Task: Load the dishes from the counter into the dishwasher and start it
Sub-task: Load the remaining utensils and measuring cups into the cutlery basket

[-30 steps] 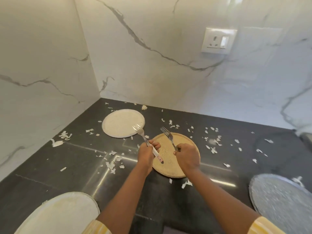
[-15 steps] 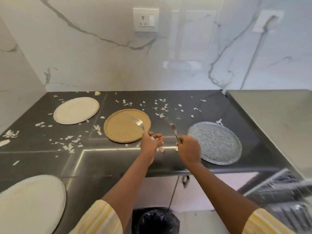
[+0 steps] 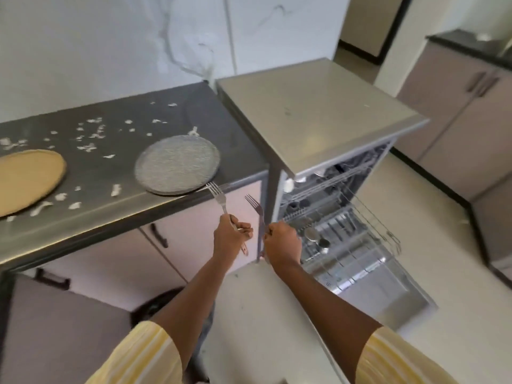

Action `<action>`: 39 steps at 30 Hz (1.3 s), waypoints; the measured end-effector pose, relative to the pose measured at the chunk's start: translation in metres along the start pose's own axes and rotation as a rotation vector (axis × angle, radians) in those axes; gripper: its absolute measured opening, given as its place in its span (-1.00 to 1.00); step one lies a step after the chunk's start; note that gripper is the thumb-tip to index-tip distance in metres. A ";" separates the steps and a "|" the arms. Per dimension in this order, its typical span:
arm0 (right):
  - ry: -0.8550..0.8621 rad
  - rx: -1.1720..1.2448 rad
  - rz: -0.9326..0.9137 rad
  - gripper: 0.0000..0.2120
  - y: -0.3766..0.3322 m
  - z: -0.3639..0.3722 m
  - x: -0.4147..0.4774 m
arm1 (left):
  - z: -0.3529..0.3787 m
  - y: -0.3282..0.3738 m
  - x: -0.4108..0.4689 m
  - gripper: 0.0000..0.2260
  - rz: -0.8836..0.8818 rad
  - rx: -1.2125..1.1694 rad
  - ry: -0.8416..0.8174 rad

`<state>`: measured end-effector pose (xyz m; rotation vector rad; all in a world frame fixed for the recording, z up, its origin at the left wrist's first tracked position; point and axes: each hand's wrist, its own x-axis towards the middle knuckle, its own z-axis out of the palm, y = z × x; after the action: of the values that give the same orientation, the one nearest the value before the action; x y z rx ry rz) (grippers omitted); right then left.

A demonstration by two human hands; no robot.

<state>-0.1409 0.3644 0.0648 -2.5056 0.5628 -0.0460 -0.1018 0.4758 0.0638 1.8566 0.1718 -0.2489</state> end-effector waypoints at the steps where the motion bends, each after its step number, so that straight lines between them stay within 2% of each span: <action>1: 0.004 -0.006 0.033 -0.83 0.017 -0.004 -0.001 | 0.019 -0.002 -0.004 -0.66 -0.007 0.030 -0.032; 8: 0.038 0.032 0.267 -0.80 0.100 -0.017 0.012 | 0.115 -0.007 -0.004 -0.63 -0.027 0.166 -0.248; 15: 0.069 0.108 0.458 -0.76 0.149 -0.018 0.068 | 0.184 -0.016 0.063 -0.61 -0.028 0.288 -0.465; 20: 0.063 0.154 0.612 -0.83 0.184 -0.018 0.116 | 0.231 -0.023 0.112 -0.60 -0.021 0.434 -0.621; 24: 0.040 0.184 0.732 -0.83 0.225 -0.013 0.149 | 0.277 -0.033 0.142 -0.57 -0.016 0.574 -0.681; 28: 0.012 0.216 0.821 -0.84 0.280 -0.002 0.177 | 0.333 -0.047 0.167 -0.61 -0.071 0.572 -0.716; 30: -0.005 0.236 0.859 -0.87 0.313 0.007 0.195 | 0.367 -0.063 0.181 -0.65 -0.088 0.582 -0.724; 34: 0.028 0.277 0.913 -0.85 0.368 0.032 0.230 | 0.427 -0.104 0.212 -0.80 -0.246 0.510 -0.741; 39: 0.070 0.306 0.944 -0.79 0.425 0.081 0.279 | 0.494 -0.158 0.257 -0.71 -0.228 0.586 -0.716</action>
<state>-0.0375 -0.0251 -0.2549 -1.7445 1.5663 0.1292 0.0667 0.0479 -0.2881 2.1894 -0.2117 -1.2012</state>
